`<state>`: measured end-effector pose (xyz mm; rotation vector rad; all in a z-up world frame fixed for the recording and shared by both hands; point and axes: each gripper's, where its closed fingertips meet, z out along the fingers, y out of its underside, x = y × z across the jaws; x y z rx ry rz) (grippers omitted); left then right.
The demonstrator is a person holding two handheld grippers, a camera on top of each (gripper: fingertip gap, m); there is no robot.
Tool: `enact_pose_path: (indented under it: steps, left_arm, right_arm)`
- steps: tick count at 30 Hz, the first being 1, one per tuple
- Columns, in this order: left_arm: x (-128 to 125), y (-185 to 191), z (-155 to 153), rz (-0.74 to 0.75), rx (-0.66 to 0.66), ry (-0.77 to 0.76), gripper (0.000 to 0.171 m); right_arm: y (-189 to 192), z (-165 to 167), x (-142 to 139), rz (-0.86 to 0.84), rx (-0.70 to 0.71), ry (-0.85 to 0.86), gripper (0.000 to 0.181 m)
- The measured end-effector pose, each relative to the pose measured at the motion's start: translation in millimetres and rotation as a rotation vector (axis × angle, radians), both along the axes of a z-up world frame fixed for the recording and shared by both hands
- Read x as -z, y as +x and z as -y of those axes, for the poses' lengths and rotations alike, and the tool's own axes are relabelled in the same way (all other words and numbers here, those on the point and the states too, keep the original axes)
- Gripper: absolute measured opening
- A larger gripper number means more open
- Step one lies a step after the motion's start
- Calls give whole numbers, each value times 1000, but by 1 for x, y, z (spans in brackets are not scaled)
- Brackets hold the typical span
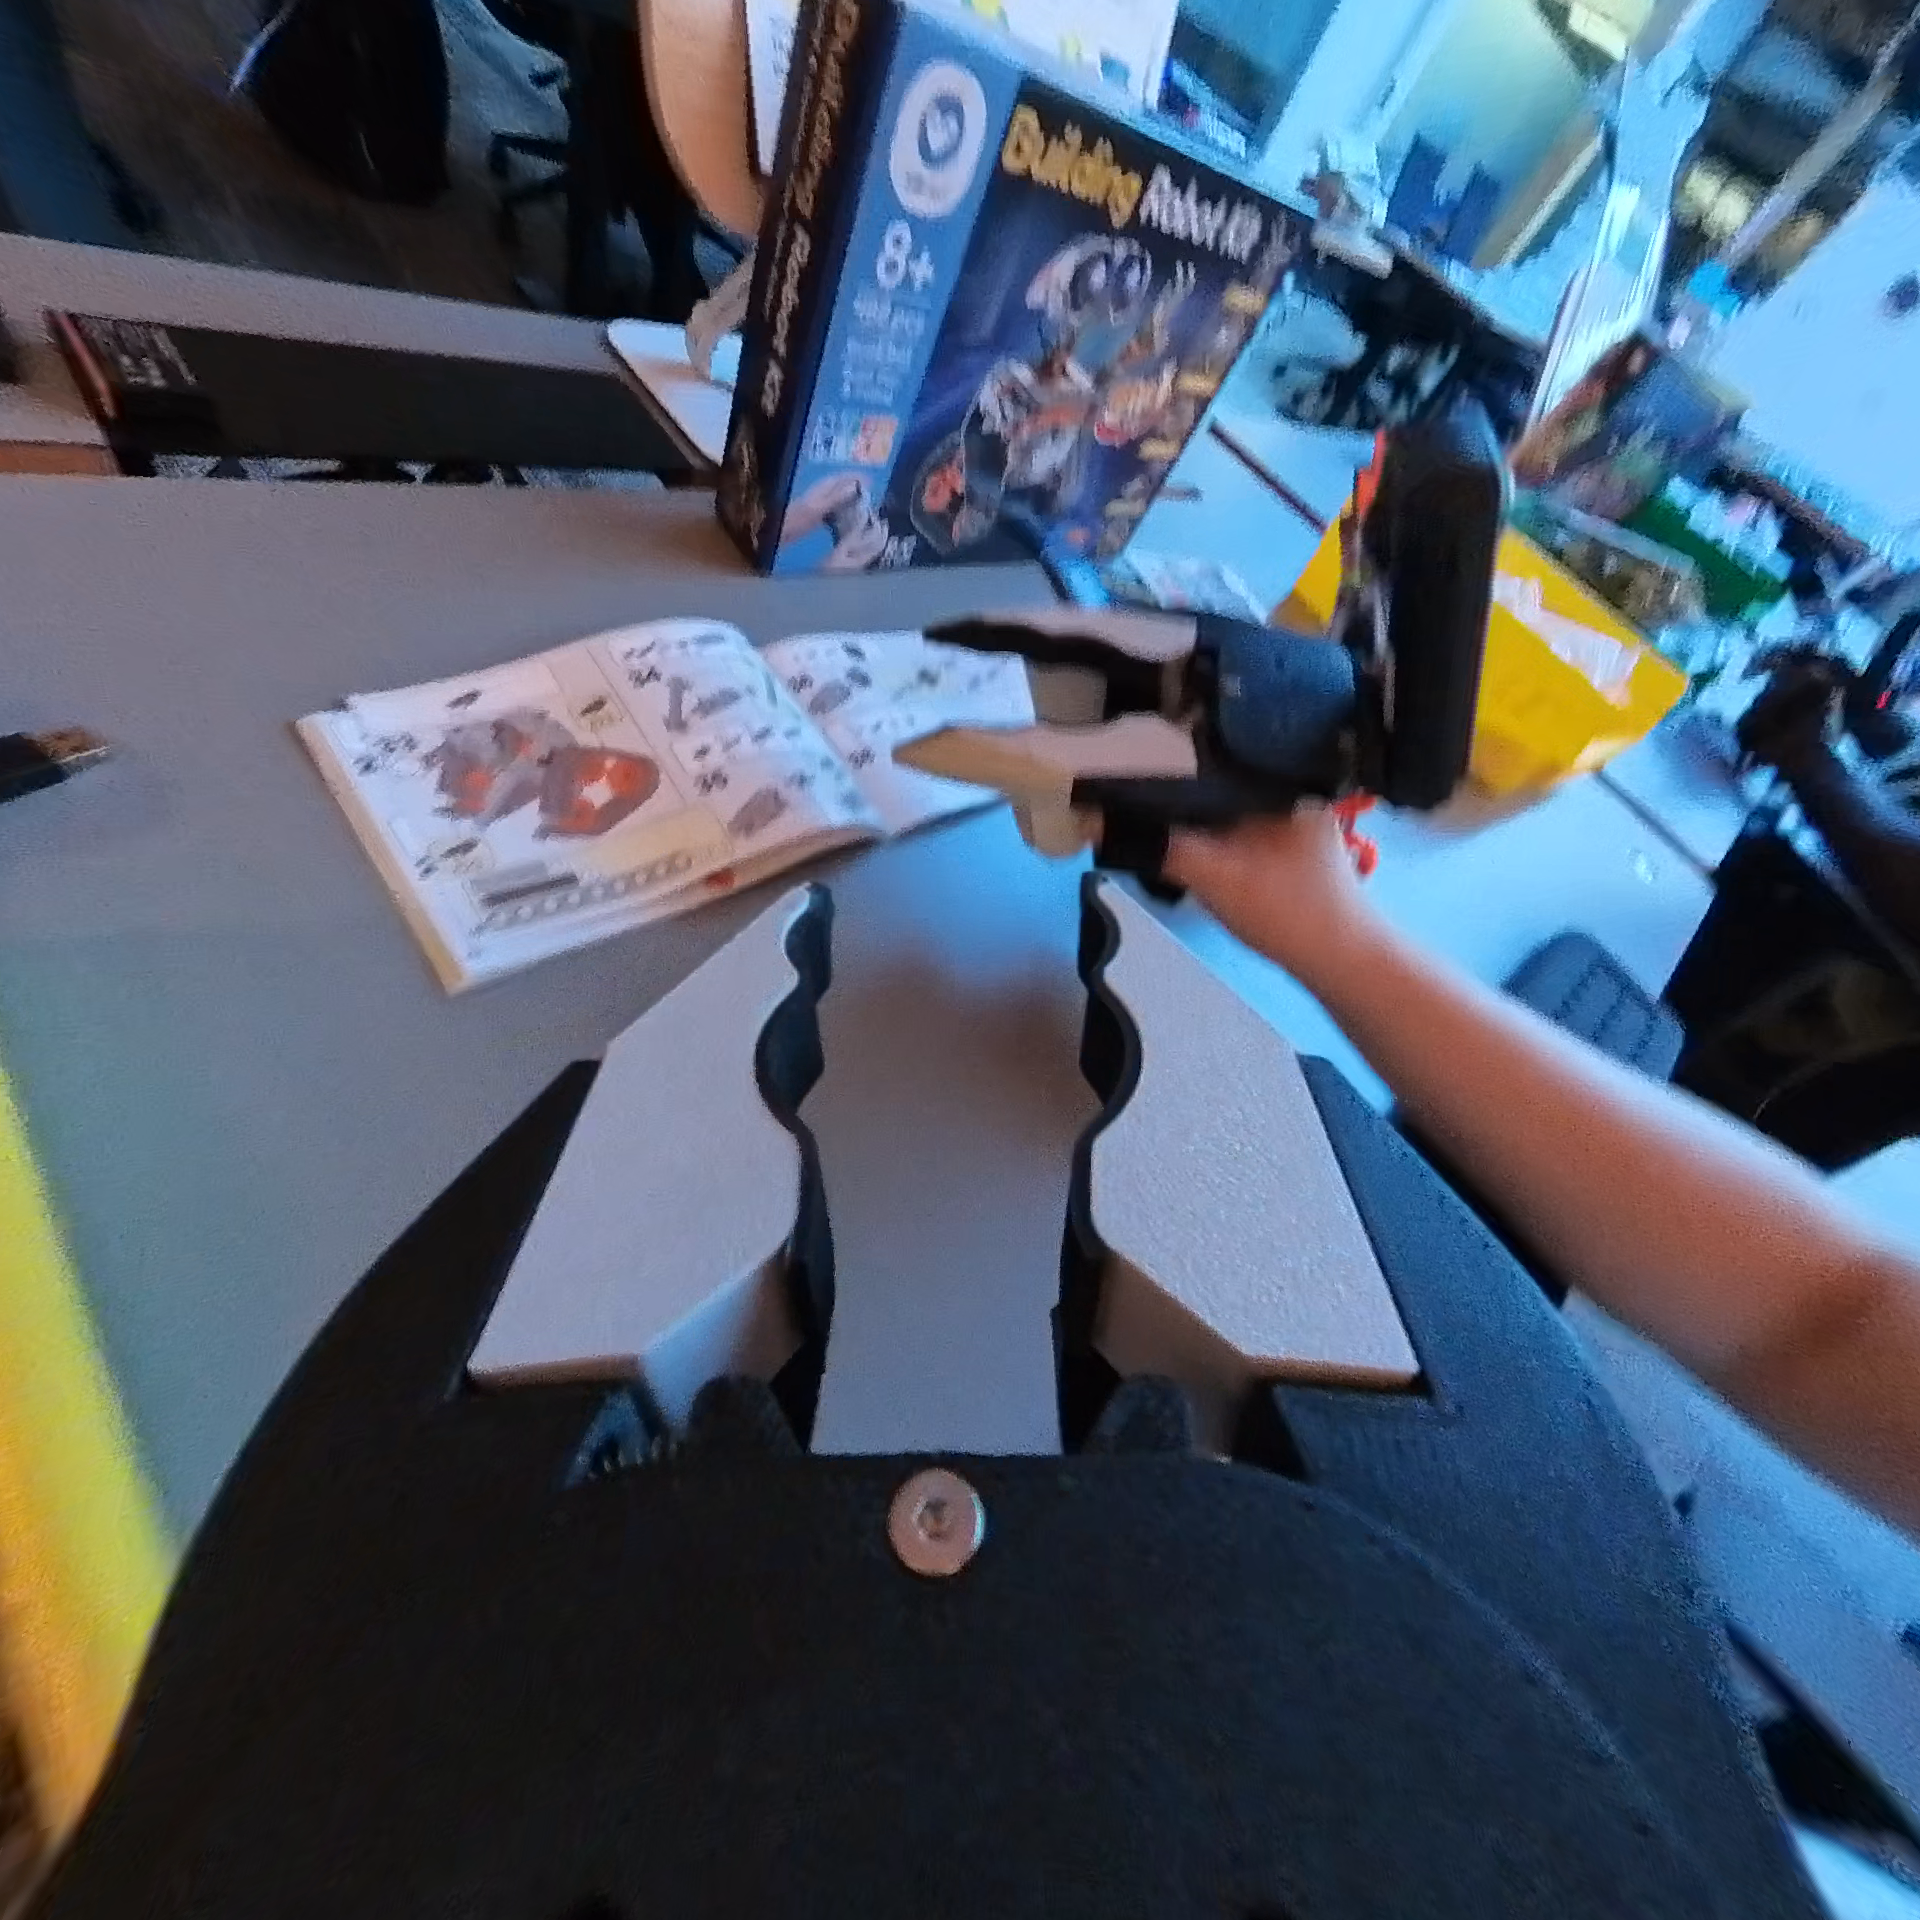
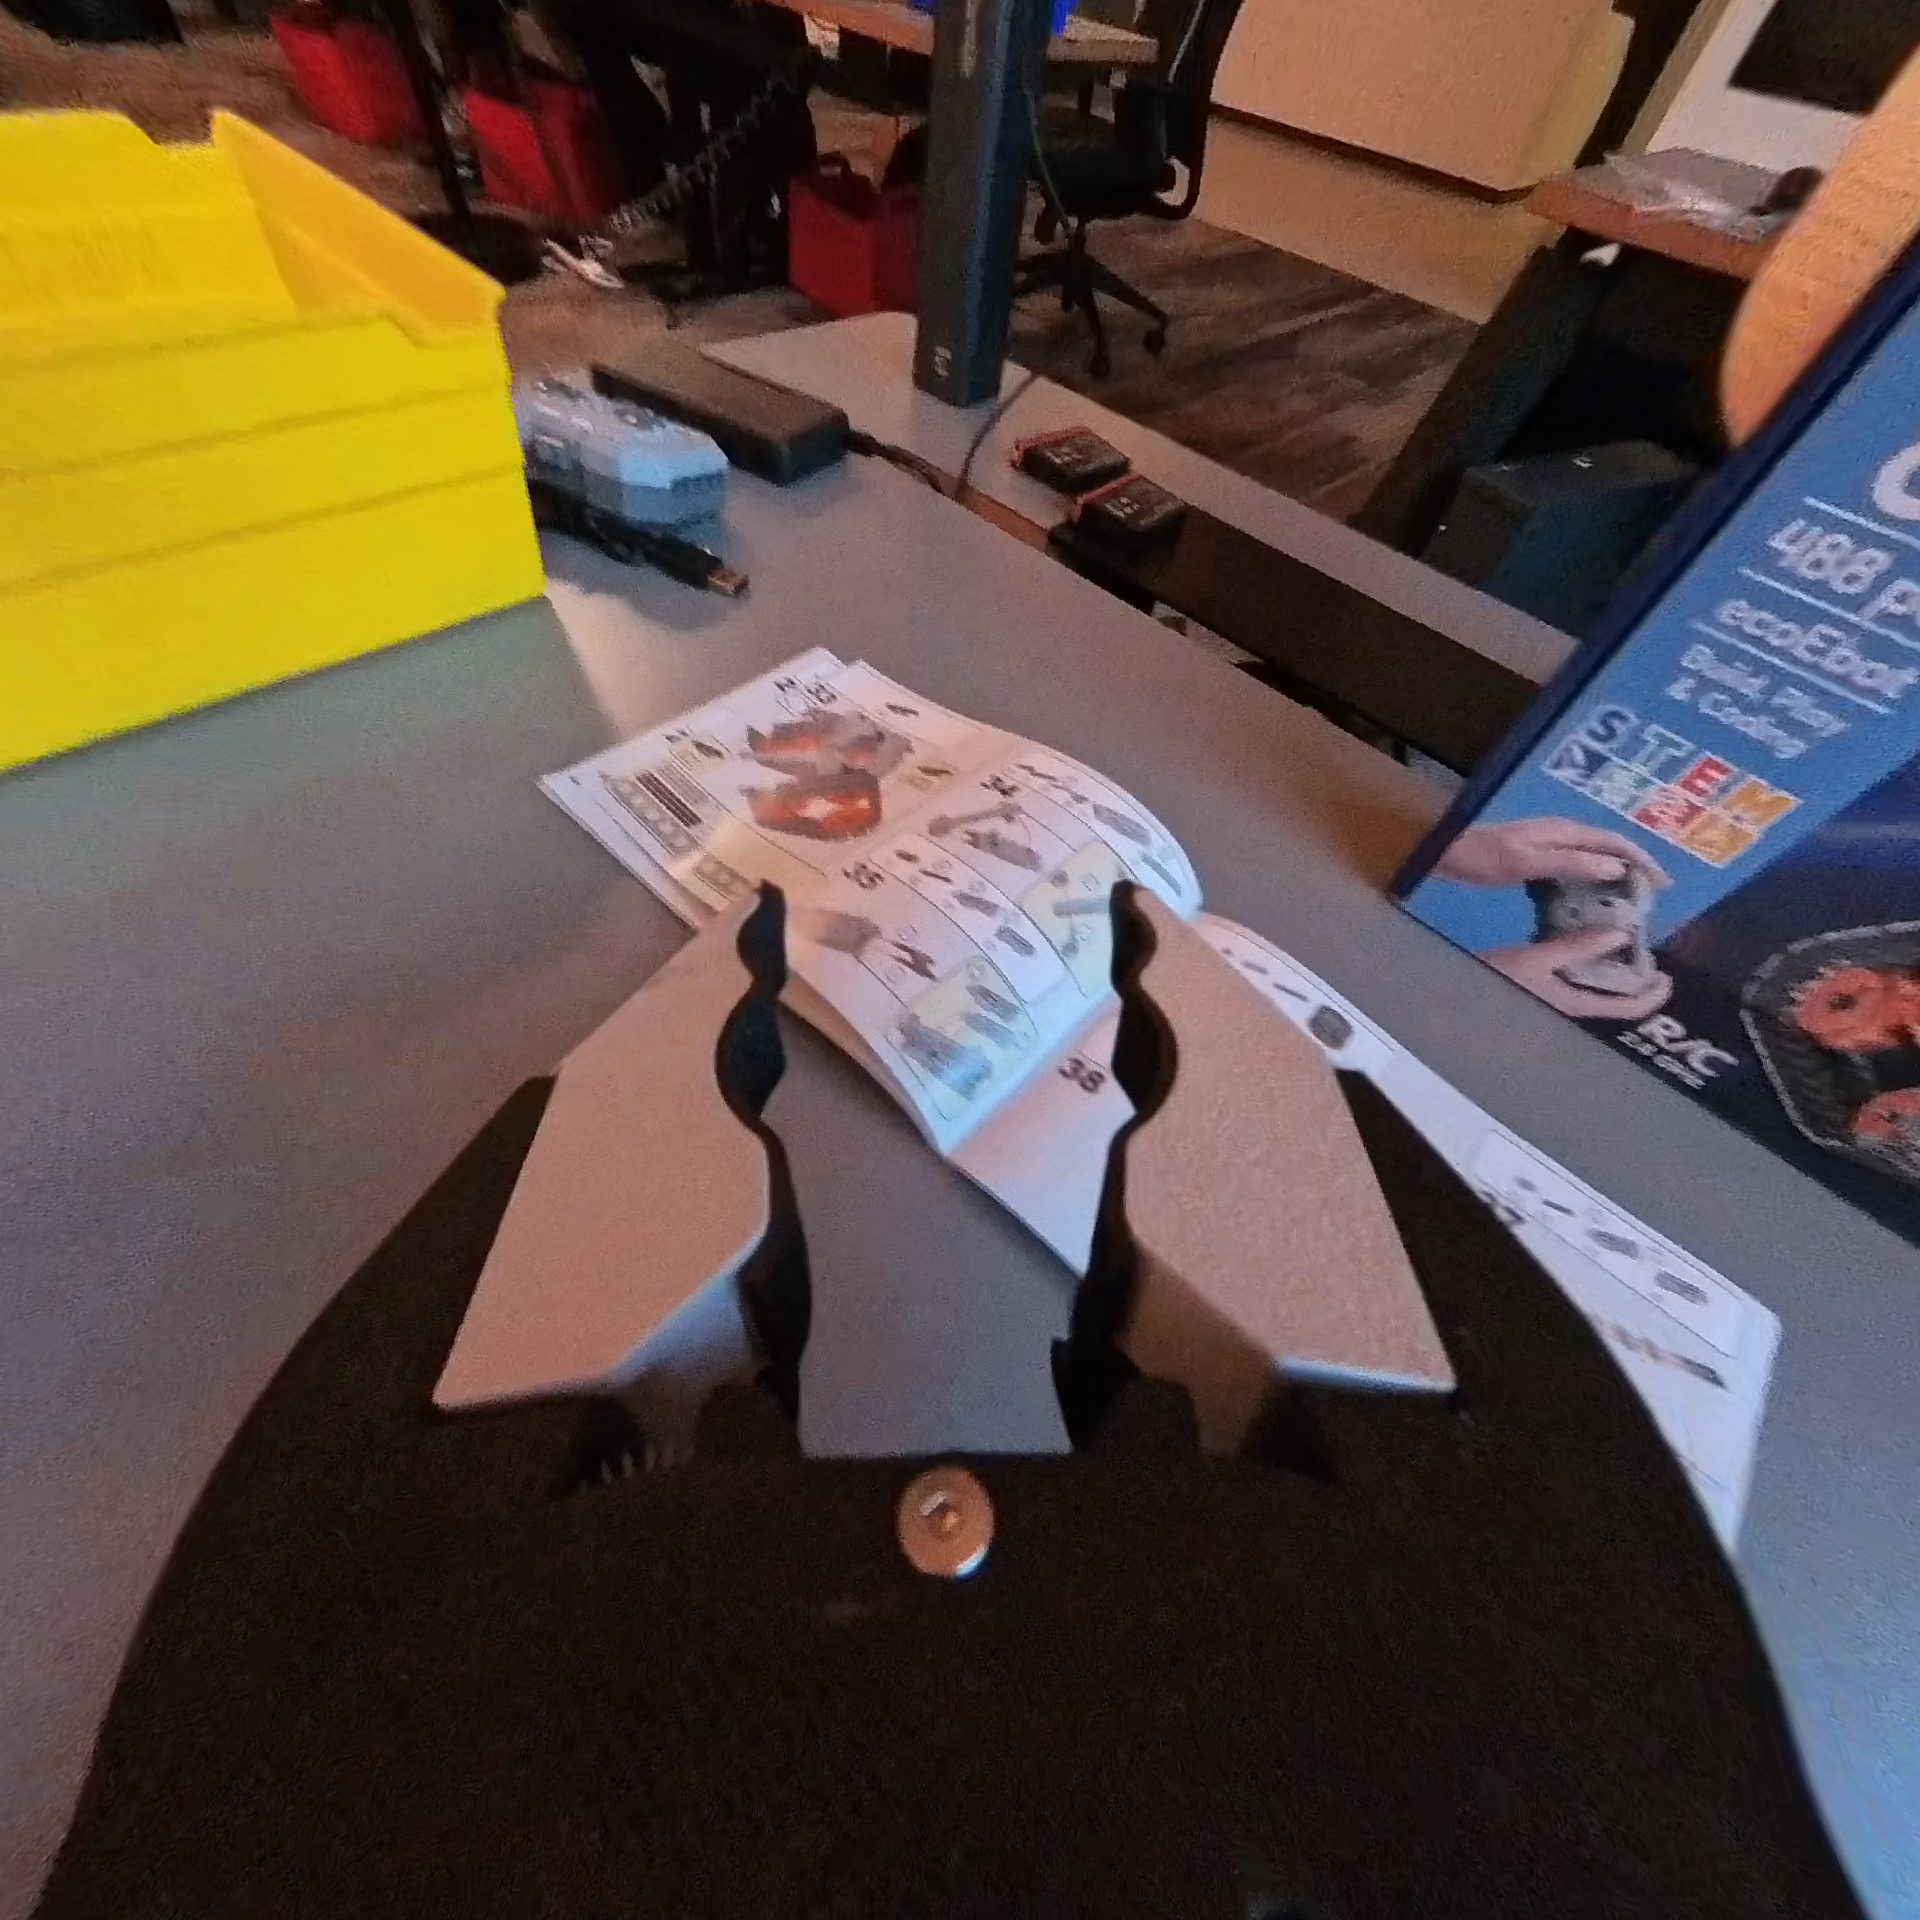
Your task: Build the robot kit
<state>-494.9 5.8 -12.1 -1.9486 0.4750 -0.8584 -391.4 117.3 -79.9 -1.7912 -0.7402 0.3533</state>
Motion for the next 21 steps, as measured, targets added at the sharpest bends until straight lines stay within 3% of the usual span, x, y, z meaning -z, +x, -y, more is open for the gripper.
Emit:
enact_pose_path:
  steps: [2,5,8,10,12,16,21]
  left_arm:
    - [6,-42,17,-130,-19,38,48]
    - [4,-137,25,-337,-131,103,44]
    - [27,-217,16,-499,-160,-93,44]
    - [41,-238,2,-482,-129,-217,34]
    - [53,-242,-11,-486,-73,-239,23]
    - [94,-274,-34,-796,-30,-219,44]
    - [109,-275,-39,-973,184,-179,47]
  right_arm:
    - [-19,5,-7,-32,-53,0,65]
    - [-34,20,-10,-15,-123,41,63]
    - [-35,28,-5,40,-160,83,58]
    - [-37,31,7,91,-213,61,58]
    - [-38,34,21,121,-267,36,59]
    - [-36,47,38,142,-345,39,58]
    - [-37,60,26,-24,-350,-21,56]
